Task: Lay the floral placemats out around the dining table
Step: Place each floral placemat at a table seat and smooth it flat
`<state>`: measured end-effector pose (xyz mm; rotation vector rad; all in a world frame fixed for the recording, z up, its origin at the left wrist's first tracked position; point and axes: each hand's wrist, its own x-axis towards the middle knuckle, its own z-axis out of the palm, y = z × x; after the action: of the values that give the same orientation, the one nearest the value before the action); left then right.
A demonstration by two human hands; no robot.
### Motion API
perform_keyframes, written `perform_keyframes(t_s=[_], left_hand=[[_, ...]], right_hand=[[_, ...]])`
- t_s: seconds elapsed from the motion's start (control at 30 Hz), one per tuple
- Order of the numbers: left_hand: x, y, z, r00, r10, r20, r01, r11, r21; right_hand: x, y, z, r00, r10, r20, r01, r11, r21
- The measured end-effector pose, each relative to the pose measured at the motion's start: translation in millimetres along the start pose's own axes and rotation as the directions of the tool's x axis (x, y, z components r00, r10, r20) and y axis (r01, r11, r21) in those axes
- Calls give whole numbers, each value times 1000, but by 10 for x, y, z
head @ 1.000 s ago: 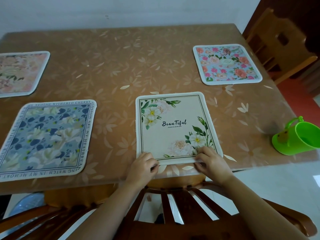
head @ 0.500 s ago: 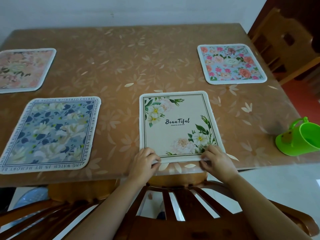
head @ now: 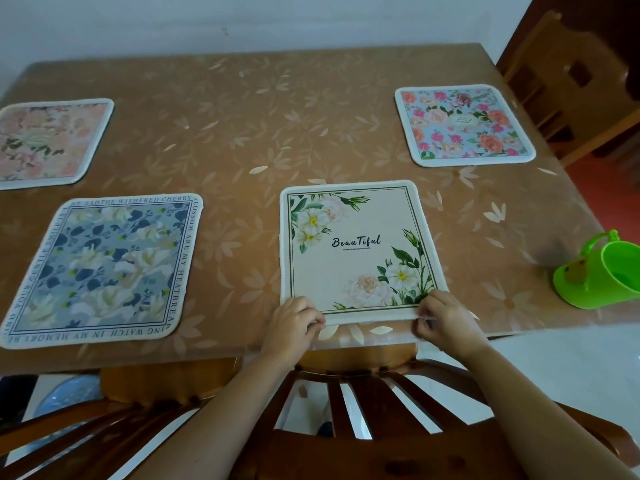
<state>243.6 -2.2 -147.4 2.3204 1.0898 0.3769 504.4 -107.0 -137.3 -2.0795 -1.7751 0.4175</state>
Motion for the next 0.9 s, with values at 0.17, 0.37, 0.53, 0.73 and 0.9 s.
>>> perform_keyframes(t_s=[0.17,0.37,0.53,0.73,0.9], left_hand=[[41,59,16,998,39,42,-39,999,6],[36,78,-5,999,36,39,-36,999,0],[31,66,13,999,28,41,-28,1000,3],[31,72,4,999,32,24,-32,999,6],[27,87,-11,998,64,13,-64,998,-3]], right_hand=[[-29,25,-30,999,33,11,-32,999,-11],[-39,7,-54,999,44,21,-44,999,-18],[-43,-21,-64,999,35,12,-35,999,-37],[-20,-33,-55,1000,23,-7,-23,999,-46],[-28,-58,-60,1000,15,15,-14,999,-51]])
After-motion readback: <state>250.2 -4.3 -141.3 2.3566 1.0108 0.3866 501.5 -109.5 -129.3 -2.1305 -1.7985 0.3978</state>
